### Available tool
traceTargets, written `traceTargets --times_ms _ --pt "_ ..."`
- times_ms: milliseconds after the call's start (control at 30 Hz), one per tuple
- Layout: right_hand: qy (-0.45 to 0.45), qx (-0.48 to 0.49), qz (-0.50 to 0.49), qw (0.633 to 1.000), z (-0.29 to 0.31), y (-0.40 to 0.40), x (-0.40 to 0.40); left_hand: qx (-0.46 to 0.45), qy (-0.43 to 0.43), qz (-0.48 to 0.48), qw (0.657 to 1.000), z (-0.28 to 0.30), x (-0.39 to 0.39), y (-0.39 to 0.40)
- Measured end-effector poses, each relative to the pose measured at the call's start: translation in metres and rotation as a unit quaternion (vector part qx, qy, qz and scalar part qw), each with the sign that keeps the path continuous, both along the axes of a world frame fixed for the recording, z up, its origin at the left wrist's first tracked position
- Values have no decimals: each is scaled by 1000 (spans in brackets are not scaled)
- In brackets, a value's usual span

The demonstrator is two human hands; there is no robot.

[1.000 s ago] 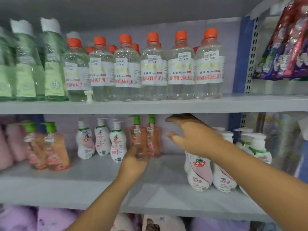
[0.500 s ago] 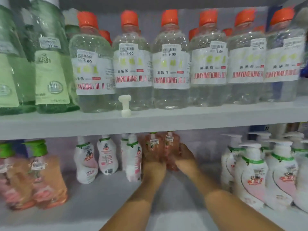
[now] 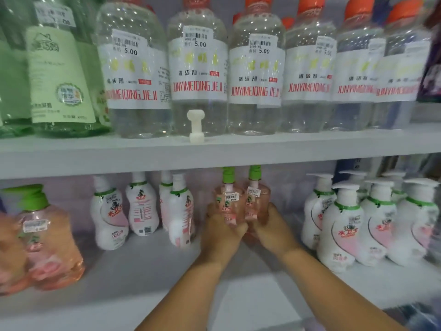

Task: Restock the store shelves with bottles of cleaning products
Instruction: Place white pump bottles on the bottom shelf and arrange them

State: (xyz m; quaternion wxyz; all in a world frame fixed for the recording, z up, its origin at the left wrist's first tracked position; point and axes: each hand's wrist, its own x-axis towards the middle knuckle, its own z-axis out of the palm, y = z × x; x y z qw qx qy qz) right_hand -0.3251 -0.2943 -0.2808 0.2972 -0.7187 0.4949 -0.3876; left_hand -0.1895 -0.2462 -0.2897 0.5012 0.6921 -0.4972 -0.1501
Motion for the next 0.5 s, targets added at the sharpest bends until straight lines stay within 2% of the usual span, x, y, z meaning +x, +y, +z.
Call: traceTargets --times_ms 133,267,367,500 --pt "31 -5 -12 999 13 39 -26 32 -6 -2 999 7 -21 43" --pt "-47 52 22 997 4 73 -45 13 49 -32 998 -1 -28 91" --pt "-105 68 86 988 1 90 -49 16 63 -30 997 4 -22 124" --pt "-105 45 138 984 3 118 -37 7 91 17 996 8 3 170"
